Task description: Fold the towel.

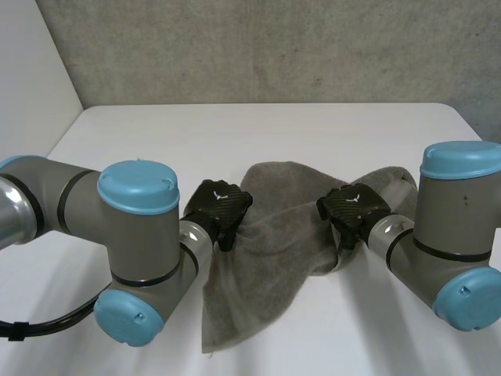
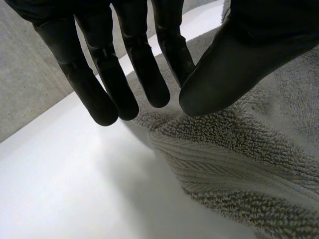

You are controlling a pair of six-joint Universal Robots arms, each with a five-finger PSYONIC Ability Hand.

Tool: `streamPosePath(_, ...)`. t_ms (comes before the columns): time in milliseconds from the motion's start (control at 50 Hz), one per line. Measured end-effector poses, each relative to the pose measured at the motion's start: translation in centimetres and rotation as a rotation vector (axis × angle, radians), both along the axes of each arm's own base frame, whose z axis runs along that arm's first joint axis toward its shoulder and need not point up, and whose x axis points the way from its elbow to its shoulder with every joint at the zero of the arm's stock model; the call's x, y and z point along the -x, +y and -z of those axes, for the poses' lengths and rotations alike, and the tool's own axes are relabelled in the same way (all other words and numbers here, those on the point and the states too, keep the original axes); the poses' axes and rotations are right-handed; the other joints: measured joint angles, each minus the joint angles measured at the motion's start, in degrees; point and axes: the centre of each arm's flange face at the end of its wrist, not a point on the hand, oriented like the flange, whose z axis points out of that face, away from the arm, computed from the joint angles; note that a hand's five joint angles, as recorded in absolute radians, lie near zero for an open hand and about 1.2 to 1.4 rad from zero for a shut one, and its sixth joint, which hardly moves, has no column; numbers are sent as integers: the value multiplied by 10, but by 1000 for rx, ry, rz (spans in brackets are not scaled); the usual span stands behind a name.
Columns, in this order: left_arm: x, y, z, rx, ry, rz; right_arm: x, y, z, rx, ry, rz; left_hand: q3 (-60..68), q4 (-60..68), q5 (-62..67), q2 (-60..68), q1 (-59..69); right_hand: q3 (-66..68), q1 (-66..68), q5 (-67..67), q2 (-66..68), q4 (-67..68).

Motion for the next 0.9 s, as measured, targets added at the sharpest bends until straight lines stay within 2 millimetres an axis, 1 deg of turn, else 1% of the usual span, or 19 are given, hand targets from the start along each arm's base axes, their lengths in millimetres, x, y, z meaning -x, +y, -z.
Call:
streamPosePath(20,-1,1,1,-3,11,0,1,-1,1,7,4,5,-23,-22,-21,-27,-25,31,33,36,30,32)
streamPosePath(40,-3,3,3,-9,27,-1,3,-4,3,18,13,14,-92,-88,-81,-90,-86,82,89,91,82,83)
streamPosePath(60,-4,5,5,-12,36,-1,3,-5,4,25,17,18,-111,-103,-95,-105,-100,94,98,102,89,94)
streamPosePath(100,-9,10,9,-24,70,-1,7,-10,7,47,33,33,-144,-137,-129,-138,-131,100,102,108,91,100)
streamPosePath(200,-18,20,13,-41,111,-3,10,-15,9,81,53,49,-172,-161,-157,-166,-158,97,96,100,90,97)
streamPosePath(280,-23,27,8,-37,126,-4,11,-19,-3,136,59,44,-250,-240,-234,-243,-237,87,84,83,84,84)
streamPosePath(320,-25,29,4,-32,130,-5,11,-21,-10,161,60,40,-270,-259,-254,-263,-254,84,80,77,84,79)
streamPosePath(360,-29,33,-2,-22,136,-9,17,-28,-21,202,75,44,-376,-365,-361,-365,-359,30,28,24,29,30)
streamPosePath(380,-30,34,-4,-20,138,-10,19,-30,-23,209,79,45,-404,-393,-390,-399,-394,15,12,9,13,16)
streamPosePath(400,-33,38,-9,-14,141,-14,26,-37,-29,230,97,53,-481,-468,-468,-467,-467,-17,-20,-26,-23,-17)
streamPosePath(440,-37,42,-13,-7,146,-19,32,-43,-35,248,114,63,-553,-534,-539,-537,-533,-40,-39,-50,-45,-42)
streamPosePath(480,-40,47,-15,-7,145,-21,38,-49,-39,258,128,73,-596,-578,-586,-575,-573,-60,-54,-72,-64,-63)
streamPosePath(520,-43,53,-17,-10,143,-21,44,-55,-43,267,140,86,-615,-596,-609,-602,-592,-67,-60,-83,-70,-73)
streamPosePath(620,-46,67,-13,-36,127,-5,48,-62,-45,267,141,102,-630,-612,-626,-617,-607,-116,-110,-135,-115,-123)
streamPosePath(680,-47,78,-7,-72,108,12,46,-66,-42,252,124,110,-630,-612,-627,-617,-608,-146,-143,-166,-149,-145)
streamPosePath(760,-47,88,-1,-118,83,27,43,-71,-34,228,101,115,-630,-612,-627,-617,-608,-149,-153,-169,-151,-145)
streamPosePath(900,-50,94,15,-181,36,22,37,-77,-18,194,94,107,-630,-612,-625,-617,-608,-149,-153,-168,-151,-145)
